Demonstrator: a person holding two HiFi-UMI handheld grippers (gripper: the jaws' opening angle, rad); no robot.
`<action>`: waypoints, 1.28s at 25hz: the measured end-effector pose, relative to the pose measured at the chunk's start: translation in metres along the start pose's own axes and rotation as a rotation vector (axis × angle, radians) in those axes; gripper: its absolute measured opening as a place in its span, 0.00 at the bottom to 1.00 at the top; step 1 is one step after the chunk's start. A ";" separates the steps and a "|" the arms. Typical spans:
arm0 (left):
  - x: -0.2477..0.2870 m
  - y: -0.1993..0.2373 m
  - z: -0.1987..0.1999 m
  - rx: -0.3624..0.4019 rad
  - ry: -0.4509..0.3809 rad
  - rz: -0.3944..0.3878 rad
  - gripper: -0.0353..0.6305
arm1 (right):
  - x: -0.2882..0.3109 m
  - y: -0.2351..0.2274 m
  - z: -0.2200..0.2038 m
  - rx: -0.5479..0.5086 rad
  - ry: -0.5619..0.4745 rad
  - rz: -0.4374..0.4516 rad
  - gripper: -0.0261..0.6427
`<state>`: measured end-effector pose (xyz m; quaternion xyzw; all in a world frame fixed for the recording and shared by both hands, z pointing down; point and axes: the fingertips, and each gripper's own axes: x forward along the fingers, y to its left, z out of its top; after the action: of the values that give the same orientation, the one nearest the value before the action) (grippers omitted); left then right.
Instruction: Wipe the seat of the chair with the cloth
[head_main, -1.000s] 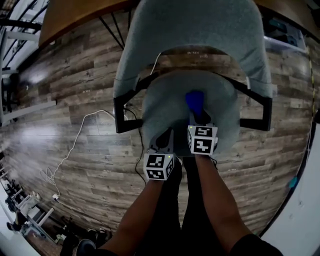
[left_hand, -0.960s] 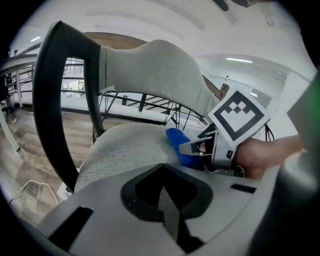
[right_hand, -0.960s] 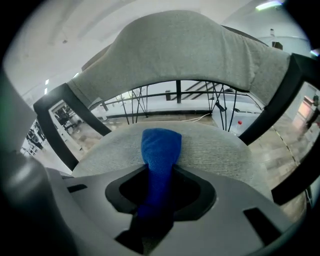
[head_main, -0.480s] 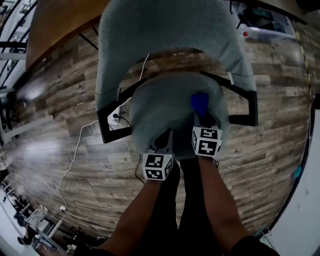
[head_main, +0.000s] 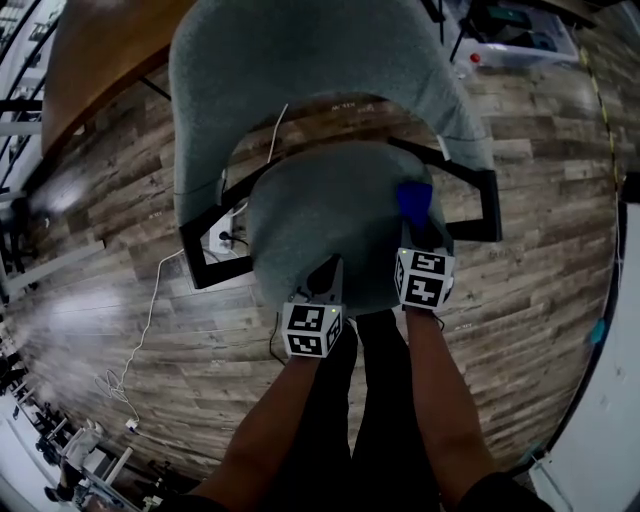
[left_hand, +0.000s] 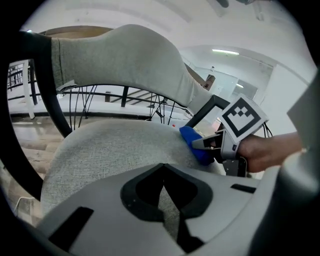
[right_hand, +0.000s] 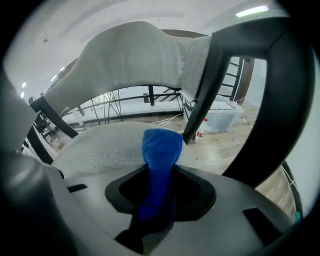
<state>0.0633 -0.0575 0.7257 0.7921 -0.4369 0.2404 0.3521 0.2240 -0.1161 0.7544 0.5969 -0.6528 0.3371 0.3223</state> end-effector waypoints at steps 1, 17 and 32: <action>0.000 -0.001 0.000 0.003 0.000 -0.003 0.06 | -0.001 -0.004 -0.001 0.003 0.000 -0.007 0.23; -0.033 0.016 0.000 0.038 -0.056 0.020 0.06 | -0.018 0.041 0.000 -0.092 -0.049 0.028 0.23; -0.109 0.090 -0.026 -0.118 -0.145 0.170 0.06 | -0.030 0.188 -0.037 -0.226 -0.019 0.207 0.23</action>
<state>-0.0710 -0.0134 0.6984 0.7456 -0.5400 0.1852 0.3439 0.0396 -0.0581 0.7403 0.4895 -0.7477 0.2872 0.3446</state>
